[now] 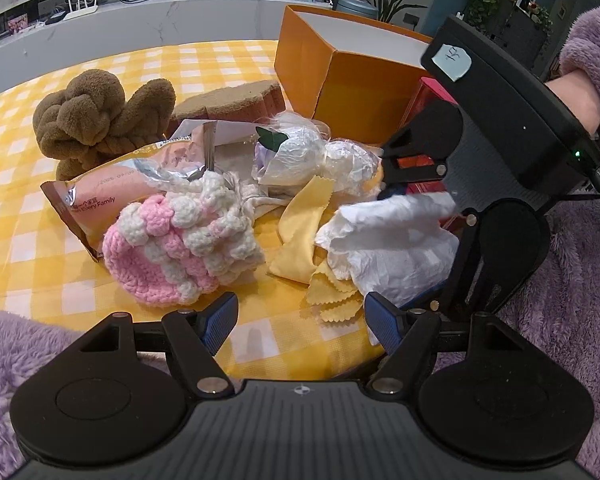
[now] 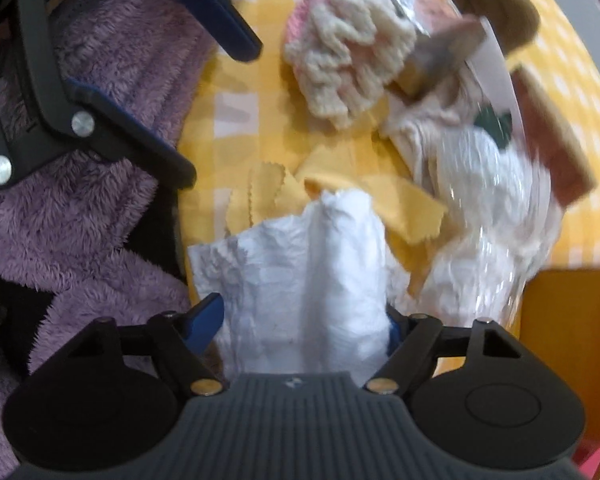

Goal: Organize soft objects
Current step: 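Grasp the yellow cloth with the left tool while the right tool holds the white cloth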

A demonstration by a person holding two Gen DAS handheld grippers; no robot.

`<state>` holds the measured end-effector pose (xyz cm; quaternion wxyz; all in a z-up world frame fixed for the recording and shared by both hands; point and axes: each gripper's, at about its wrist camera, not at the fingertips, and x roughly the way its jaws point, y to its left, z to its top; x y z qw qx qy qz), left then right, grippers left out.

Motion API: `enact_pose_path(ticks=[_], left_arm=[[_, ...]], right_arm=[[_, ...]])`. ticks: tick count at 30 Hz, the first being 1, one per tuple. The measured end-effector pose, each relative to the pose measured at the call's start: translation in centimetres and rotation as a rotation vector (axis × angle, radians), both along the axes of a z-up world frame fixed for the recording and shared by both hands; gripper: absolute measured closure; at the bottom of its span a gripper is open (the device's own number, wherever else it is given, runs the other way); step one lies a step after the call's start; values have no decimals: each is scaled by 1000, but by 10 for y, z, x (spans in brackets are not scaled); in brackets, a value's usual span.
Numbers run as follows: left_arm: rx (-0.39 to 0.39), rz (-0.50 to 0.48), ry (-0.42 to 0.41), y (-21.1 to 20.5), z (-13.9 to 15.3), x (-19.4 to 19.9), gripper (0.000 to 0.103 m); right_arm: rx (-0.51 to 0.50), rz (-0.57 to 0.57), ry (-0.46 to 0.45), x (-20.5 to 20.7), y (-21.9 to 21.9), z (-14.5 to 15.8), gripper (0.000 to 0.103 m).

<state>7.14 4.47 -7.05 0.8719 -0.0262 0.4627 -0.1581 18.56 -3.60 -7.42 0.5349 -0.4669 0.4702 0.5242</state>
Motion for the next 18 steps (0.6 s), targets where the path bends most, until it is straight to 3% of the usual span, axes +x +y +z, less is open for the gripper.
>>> enact_pose_path(ticks=[5,10,15,18], left_arm=[[-16,-27,0,-1,0,0,18],[-1,-68,-4,-10,0,-1,18],[5,-133,5,-20,-2,-3,18],[37,-169,6,-28,-3,0,18]], right_arm=[[46,-128,37,13,-13,0,44],[92,-255,61,17,-30,5,80],[164,-376,61,11,-48,16,84],[220,-504,79,9,-72,26,84]])
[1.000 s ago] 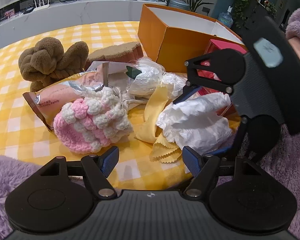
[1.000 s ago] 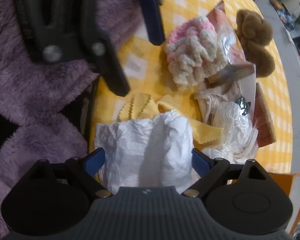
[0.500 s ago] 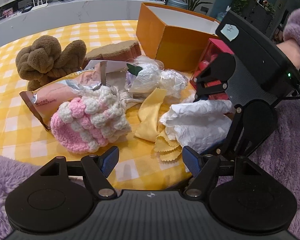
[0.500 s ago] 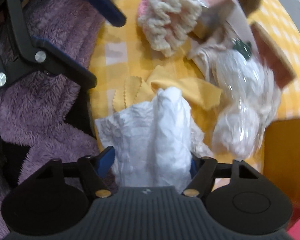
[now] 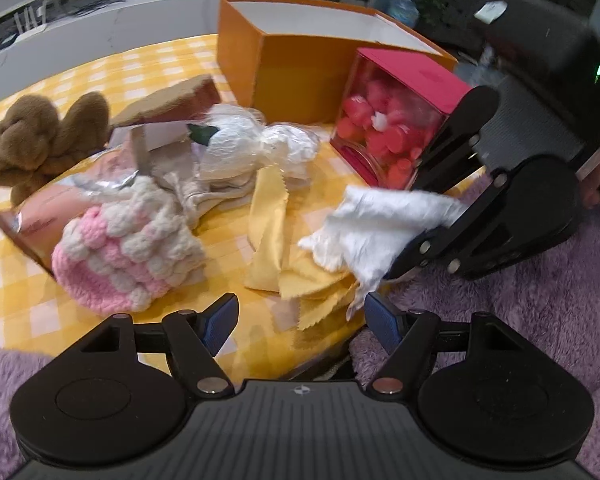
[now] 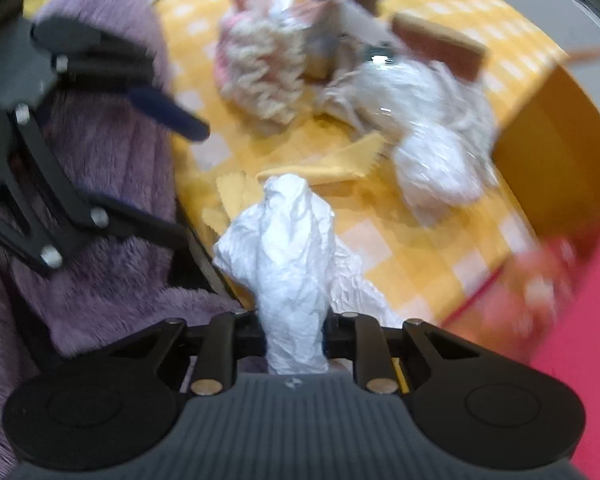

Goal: Organize soft objects
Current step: 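Grasp the yellow cloth with the left tool while the right tool holds the white cloth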

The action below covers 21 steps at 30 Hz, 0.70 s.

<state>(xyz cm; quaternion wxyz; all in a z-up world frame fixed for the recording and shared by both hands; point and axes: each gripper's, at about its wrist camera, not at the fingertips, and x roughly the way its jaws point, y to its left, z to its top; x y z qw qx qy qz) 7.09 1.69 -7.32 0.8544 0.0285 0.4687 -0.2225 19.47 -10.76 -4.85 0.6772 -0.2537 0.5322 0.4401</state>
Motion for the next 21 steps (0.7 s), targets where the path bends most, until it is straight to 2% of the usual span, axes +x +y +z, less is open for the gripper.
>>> enact_pose_path(ticks=[4,7,9,11,14,16,20,21], left_arm=[[81,-101,-37,-17,4,3,18],[142,-219,-76,-31,4,10,17],[185,-276,-68,-38,-3,18,17],[238,-337,-23,-47,-12,27,17],[304,-386,4,-59,-23,33,17],[314,-387,1,-62,-29,37,17],[292,-383,53,-65,-38,45,17],[285,-382,64,-65,-40,47,14]], right_arm=[[101,-149,45,-6,-27,6,84],[175,-226,67,-10,-38,2,84],[186,-253,70,-10,-42,3,84],[182,-276,84,-7,-43,2,84],[174,-352,100,0,-48,-3,84],[188,-394,115,5,-52,-8,84],[220,-444,111,5,-60,-8,84],[222,-456,107,5,-61,-8,84]])
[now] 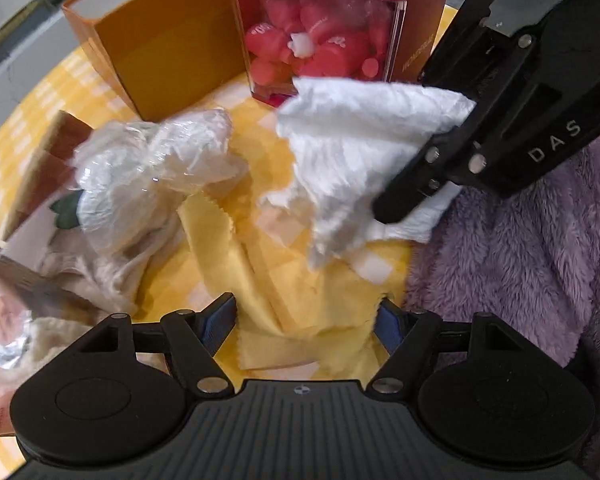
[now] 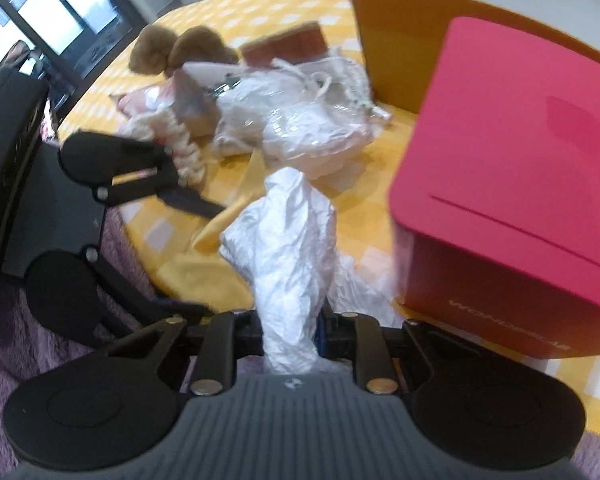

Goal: Organize soft objects
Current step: 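Grasp the yellow cloth with the left tool while the right tool holds the white cloth, then carry the yellow cloth with the left tool while the right tool carries the white cloth to the orange box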

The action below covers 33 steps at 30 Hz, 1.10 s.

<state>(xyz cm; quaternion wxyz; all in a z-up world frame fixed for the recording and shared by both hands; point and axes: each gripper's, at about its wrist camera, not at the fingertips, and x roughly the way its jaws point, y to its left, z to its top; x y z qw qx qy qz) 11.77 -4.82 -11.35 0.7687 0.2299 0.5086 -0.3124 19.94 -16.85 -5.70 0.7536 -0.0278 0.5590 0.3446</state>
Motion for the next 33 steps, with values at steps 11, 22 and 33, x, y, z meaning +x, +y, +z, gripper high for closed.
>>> enact_pose_path(ticks=[11,22,33], left_arm=[[-75,174,-10,13,-1,5,61],[-248,398,-113,42,25,-34,97],[-425,553,-232,70,79,-65,97]], right_arm=[[-2,-11,-39,-8,2,1,83],[-46,-10,-203,-30,6,17,85],[62,-202,-446,-84,-13,68,87]])
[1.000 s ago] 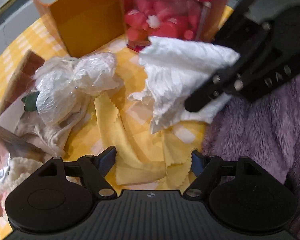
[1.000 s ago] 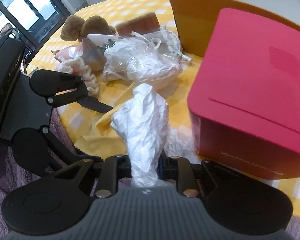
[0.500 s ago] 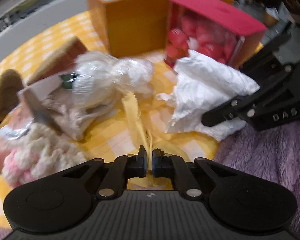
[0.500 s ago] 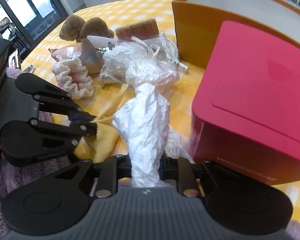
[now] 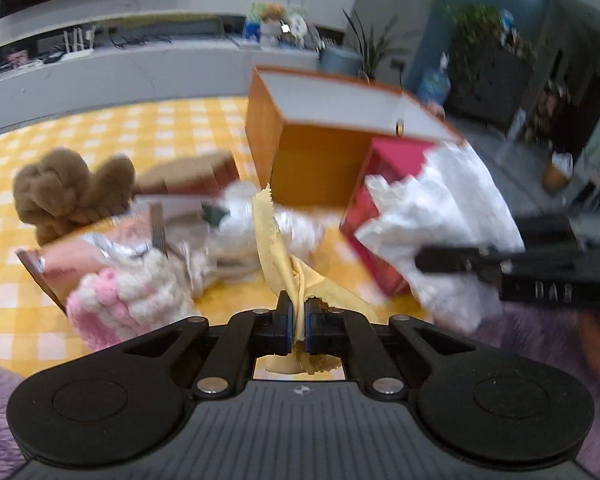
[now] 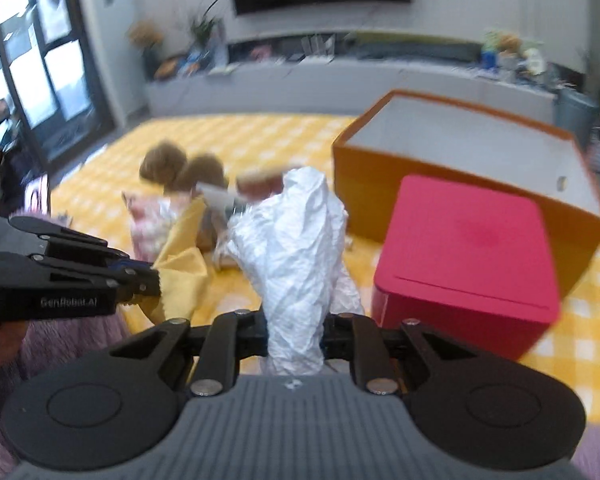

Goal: Organize soft objects
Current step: 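Carry the yellow cloth with the left tool while the right tool carries the white cloth to the orange box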

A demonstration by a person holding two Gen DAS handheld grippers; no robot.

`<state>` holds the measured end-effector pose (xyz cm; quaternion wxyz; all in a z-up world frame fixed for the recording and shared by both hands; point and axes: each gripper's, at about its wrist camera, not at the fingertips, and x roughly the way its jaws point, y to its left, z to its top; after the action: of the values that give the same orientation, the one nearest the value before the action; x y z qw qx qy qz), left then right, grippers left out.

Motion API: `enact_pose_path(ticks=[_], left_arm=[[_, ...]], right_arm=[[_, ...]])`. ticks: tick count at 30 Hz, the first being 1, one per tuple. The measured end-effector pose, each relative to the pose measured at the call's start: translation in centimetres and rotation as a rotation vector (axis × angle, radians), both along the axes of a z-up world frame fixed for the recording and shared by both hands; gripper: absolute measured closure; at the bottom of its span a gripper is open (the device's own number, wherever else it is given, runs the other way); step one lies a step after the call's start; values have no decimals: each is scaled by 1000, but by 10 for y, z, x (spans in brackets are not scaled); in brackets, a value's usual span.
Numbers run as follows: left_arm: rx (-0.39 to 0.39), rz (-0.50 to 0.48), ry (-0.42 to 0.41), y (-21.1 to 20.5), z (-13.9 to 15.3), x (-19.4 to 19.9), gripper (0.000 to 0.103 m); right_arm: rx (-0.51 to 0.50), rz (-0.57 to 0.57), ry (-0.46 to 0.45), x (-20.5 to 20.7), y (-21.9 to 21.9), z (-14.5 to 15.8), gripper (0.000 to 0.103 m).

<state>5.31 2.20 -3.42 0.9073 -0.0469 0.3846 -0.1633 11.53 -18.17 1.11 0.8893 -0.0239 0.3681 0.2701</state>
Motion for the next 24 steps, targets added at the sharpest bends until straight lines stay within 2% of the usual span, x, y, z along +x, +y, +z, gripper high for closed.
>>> enact_pose_path(ticks=[6,11,19,24], left_arm=[[-80,7,-81,-8,32,15,97],[-104,-33,-138,-26,55,42,97],[-213,-68,-174,-40,82,99,97],[-238,-80,-167,-49,79,142,97]], right_arm=[[104,-113,-70,-20,-24,41,87],[163,-154,-99,-15,-40,76,87],[240,-192,-122,30,-48,118,87],[255,-248,-106,77,-55,124,87]])
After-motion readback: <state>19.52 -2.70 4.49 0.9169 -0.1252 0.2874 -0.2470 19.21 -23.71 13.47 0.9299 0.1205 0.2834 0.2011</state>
